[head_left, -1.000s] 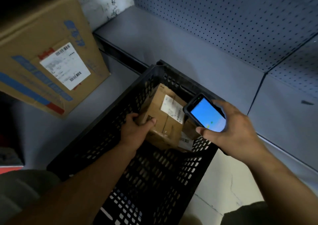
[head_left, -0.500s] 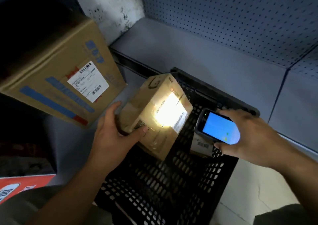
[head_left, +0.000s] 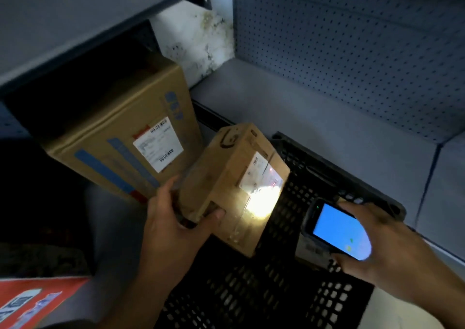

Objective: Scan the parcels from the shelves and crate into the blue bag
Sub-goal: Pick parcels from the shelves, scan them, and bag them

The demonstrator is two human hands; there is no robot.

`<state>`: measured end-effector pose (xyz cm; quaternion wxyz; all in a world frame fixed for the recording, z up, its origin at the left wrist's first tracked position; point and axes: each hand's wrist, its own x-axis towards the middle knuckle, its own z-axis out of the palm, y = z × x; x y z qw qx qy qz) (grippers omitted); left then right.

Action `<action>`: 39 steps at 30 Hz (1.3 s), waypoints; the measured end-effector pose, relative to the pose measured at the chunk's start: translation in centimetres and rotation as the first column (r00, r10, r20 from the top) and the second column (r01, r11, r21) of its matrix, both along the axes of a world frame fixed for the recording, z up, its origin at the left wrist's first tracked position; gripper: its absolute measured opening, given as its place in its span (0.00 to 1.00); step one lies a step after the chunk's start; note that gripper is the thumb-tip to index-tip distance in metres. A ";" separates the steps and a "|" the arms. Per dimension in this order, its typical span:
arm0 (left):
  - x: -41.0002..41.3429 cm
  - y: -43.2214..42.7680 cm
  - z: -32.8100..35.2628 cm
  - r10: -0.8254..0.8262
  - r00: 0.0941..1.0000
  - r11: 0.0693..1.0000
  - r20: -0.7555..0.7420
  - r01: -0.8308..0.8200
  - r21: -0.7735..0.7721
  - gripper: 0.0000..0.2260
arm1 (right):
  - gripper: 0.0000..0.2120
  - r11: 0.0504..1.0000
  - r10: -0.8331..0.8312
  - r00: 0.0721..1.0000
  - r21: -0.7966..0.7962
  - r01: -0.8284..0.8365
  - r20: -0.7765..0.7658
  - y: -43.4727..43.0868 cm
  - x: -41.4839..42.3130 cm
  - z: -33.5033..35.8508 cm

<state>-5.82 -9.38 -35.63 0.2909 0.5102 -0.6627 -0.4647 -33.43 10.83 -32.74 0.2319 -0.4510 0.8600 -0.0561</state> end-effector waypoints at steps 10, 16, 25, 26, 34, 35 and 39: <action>2.7 0.4 2.1 0.106 0.994 0.994 -0.019 -0.106 -0.008 0.37 | 0.43 0.997 0.061 0.998 -0.039 -0.062 -0.021 -2.7 1.3 1.7; 4.0 -0.1 5.9 0.244 0.937 0.901 -0.250 -0.124 0.416 0.26 | 0.40 0.935 0.074 0.989 -0.354 -0.023 0.131 -7.1 4.1 8.1; 8.9 0.0 11.0 0.230 0.933 0.851 -0.277 -0.054 0.523 0.25 | 0.28 0.693 0.369 0.929 -0.665 -0.278 -0.004 -19.3 11.8 18.2; 9.3 0.1 11.3 0.226 0.933 0.850 -0.281 -0.049 0.524 0.24 | 0.27 0.672 0.373 0.927 -0.676 -0.303 -0.044 -21.0 12.6 19.0; 11.9 1.2 12.2 0.205 0.947 0.856 -0.245 -0.053 0.514 0.29 | 0.27 0.728 0.362 0.905 -0.538 -0.424 -0.223 -32.8 18.6 24.0; 12.4 1.3 12.1 0.208 0.949 0.869 -0.236 -0.069 0.490 0.30 | 0.28 0.741 0.375 0.902 -0.515 -0.431 -0.215 -33.5 19.3 24.1; 13.9 1.4 12.4 0.192 0.953 0.900 -0.235 -0.076 0.429 0.29 | 0.27 0.770 0.400 0.883 -0.432 -0.468 -0.244 -35.0 21.5 23.8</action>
